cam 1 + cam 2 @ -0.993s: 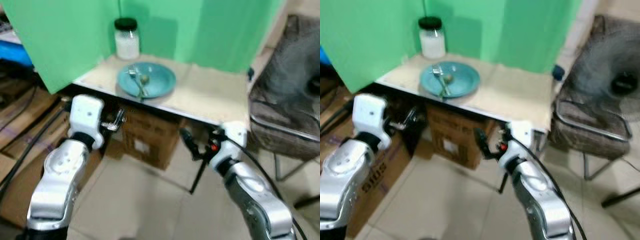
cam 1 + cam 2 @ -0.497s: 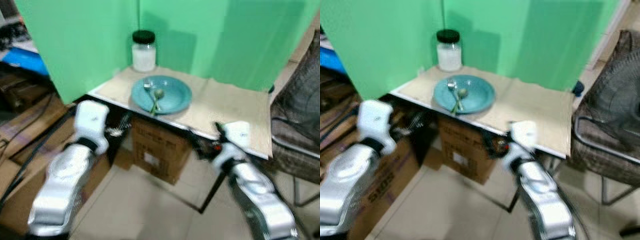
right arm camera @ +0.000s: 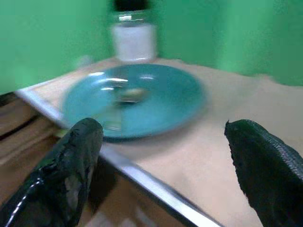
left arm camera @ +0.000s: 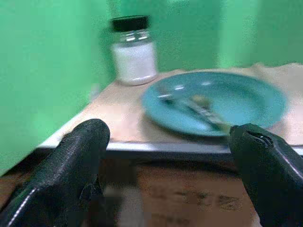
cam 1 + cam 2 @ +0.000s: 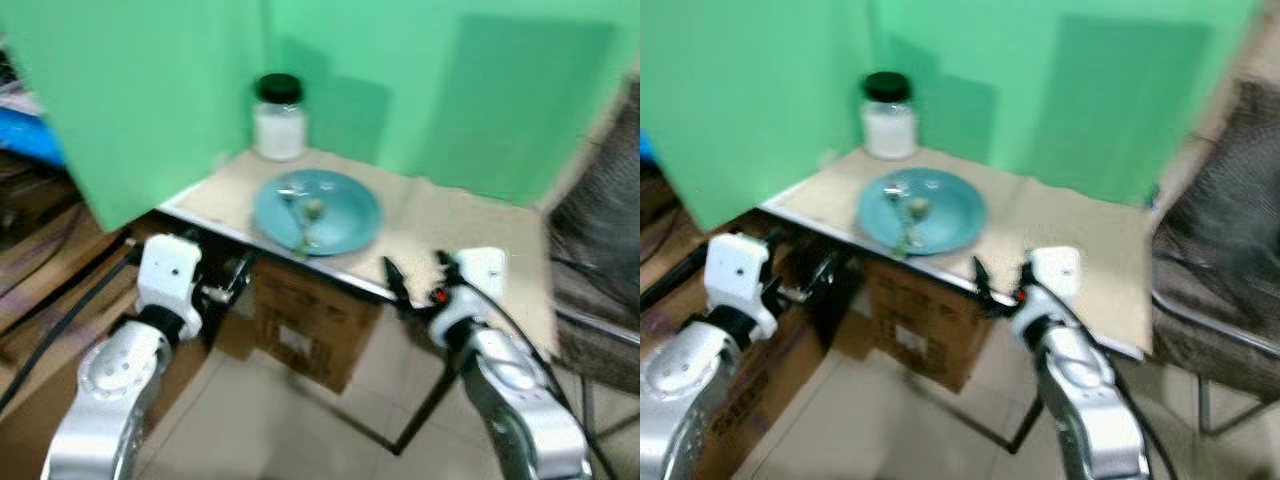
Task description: Setting the table
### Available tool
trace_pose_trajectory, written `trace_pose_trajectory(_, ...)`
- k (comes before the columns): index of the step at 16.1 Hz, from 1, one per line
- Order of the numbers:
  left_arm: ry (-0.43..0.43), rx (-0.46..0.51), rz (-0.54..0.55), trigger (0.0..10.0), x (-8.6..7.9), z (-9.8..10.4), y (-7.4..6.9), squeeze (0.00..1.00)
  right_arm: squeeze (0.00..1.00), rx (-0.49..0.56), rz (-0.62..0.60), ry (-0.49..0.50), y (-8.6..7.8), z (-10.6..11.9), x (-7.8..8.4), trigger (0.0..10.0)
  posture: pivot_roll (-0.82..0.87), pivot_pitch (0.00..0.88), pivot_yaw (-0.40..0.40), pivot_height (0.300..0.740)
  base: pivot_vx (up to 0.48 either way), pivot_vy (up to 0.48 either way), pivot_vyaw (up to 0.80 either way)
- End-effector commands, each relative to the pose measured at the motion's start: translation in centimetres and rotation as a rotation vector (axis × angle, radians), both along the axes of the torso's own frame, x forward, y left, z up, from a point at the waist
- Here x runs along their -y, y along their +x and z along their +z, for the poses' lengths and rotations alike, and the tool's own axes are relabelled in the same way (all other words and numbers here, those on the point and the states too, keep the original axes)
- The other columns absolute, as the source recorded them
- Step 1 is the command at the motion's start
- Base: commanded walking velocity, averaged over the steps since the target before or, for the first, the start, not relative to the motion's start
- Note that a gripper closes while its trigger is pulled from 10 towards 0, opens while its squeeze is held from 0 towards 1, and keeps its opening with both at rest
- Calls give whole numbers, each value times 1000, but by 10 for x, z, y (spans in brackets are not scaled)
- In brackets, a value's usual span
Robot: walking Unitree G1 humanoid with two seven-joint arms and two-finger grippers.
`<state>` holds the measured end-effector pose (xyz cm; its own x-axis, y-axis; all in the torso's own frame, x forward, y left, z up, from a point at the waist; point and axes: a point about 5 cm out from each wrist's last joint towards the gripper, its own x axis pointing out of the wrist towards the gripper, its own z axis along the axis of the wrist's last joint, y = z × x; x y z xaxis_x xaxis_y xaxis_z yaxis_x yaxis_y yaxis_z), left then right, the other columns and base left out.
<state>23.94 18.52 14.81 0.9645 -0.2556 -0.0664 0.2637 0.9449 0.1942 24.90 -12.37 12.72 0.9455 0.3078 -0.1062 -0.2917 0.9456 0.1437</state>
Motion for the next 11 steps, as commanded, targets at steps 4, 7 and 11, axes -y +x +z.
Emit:
trace_pose_trajectory(4, 4, 32, -41, 10000, 8, 4, 1, 0, 0, -7, -14, 3, 1, 2, 7, 10000, 107, 0, -49, 740, 350, 0, 600)
trace_pose_trajectory(7, 10, 34, -50, 10000, 8, 6, 2, 0, 0, -25, -23, -15, 4, 2, 8, 10000, 107, 0, -48, 740, 350, 0, 0)
trace_pose_trajectory(11, 24, 21, -98, 10000, 10, 6, 2, 0, 0, -72, -40, -86, 10, 5, 12, 10000, 105, 0, -50, 740, 348, 0, 0)
